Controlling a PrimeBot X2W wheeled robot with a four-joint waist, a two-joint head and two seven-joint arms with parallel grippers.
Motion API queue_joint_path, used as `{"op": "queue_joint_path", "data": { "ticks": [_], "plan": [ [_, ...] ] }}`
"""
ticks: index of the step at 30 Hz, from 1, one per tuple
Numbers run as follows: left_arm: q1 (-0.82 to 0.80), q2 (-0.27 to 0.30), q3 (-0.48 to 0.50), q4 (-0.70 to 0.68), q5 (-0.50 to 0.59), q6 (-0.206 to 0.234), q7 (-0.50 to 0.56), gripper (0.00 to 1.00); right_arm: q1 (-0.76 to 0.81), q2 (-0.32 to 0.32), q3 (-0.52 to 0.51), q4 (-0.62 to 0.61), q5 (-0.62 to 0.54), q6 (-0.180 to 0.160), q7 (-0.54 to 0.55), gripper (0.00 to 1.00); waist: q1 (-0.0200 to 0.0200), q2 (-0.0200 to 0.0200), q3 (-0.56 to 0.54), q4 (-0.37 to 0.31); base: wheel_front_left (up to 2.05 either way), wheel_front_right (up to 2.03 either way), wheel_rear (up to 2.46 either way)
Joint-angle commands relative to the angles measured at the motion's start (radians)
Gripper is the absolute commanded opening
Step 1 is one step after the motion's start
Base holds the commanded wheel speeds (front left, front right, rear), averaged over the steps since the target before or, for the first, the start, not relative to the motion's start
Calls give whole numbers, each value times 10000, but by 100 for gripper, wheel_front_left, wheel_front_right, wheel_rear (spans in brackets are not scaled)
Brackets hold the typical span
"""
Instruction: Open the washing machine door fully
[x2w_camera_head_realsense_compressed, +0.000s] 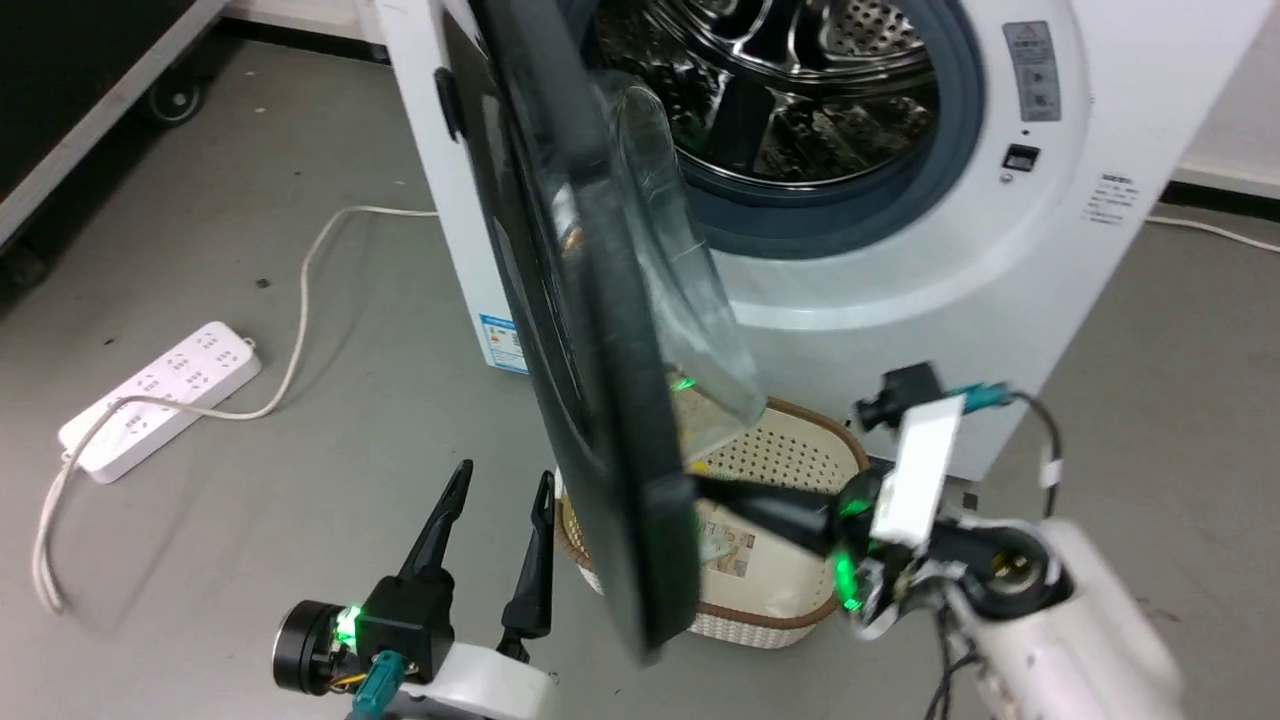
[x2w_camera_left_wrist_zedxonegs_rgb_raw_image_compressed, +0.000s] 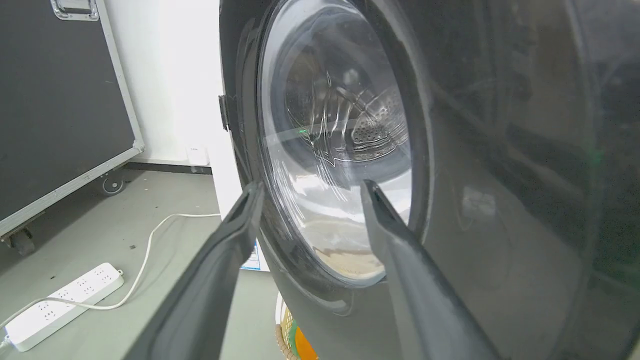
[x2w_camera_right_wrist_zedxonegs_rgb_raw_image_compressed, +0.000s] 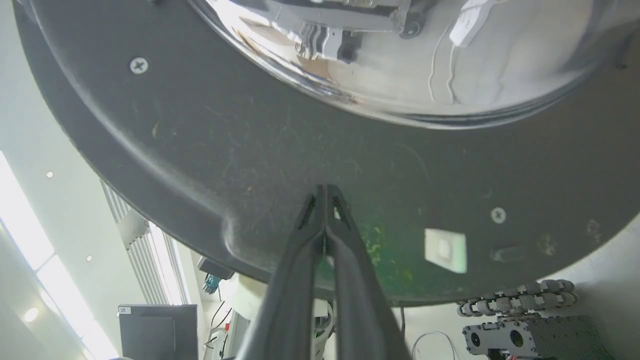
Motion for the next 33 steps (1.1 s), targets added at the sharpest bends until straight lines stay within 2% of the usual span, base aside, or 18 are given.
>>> {"op": "queue_joint_path", "data": {
  "ticks": [1, 5, 12, 13, 14, 16, 18, 23, 26, 30, 33],
  "plan": [
    [189, 15, 5, -11, -32, -47, -55, 100, 216, 49, 238, -159, 116, 12, -177, 0, 1, 0, -16, 91, 0, 0, 0],
    [305, 15, 145, -39, -75, -125, -55, 100, 332, 50, 713, -319, 234, 12, -718, 0, 1, 0, -27, 169, 0, 0, 0],
    [453, 15, 519, -47, -43, -220, -55, 100, 282, -126, 682, -319, -11, 12, -1308, 0, 1, 0, -162, -65, 0, 0, 0],
    [474, 15, 565, -44, -74, -243, -55, 100, 282, -193, 593, -374, -121, 12, -1552, 47, 1, 0, -202, -127, 0, 0, 0],
    [500, 15, 612, -38, -135, -277, -55, 100, 287, -261, 497, -458, -239, 12, -1807, 100, 1, 0, -253, -201, 0, 0, 0],
    [560, 15, 708, -22, -319, -376, -55, 100, 307, -498, 330, -839, -732, 12, -2494, 100, 1, 0, -364, -363, 0, 0, 0],
    [625, 15, 815, 20, -827, -574, -55, 100, 401, -852, 99, -1463, -1626, 12, -3671, 100, 1, 0, -522, -507, 0, 0, 0],
    [752, 15, 1293, 149, -1204, -936, -55, 100, 1029, -2025, 251, -3065, -4866, 12, -6773, 100, 1, 0, -866, -955, 0, 0, 0],
    [802, 15, 1516, 96, -1203, -1080, -55, 100, 1526, -2602, 65, -3451, -6737, 12, -8334, 100, 1, 0, -968, -1247, 0, 0, 0],
    [899, 15, 1767, 34, -1281, -1228, -55, 100, 2456, -2904, -546, -3670, -8699, 12, -9622, 100, 1, 0, -1052, -1578, 0, 0, 0],
    [1025, 14, 1880, -28, -1281, -1323, -55, 100, 3297, -2732, -1211, -3911, -10354, 12, -10463, 100, 1, 0, -1094, -1824, 0, 0, 0]
  ]
}}
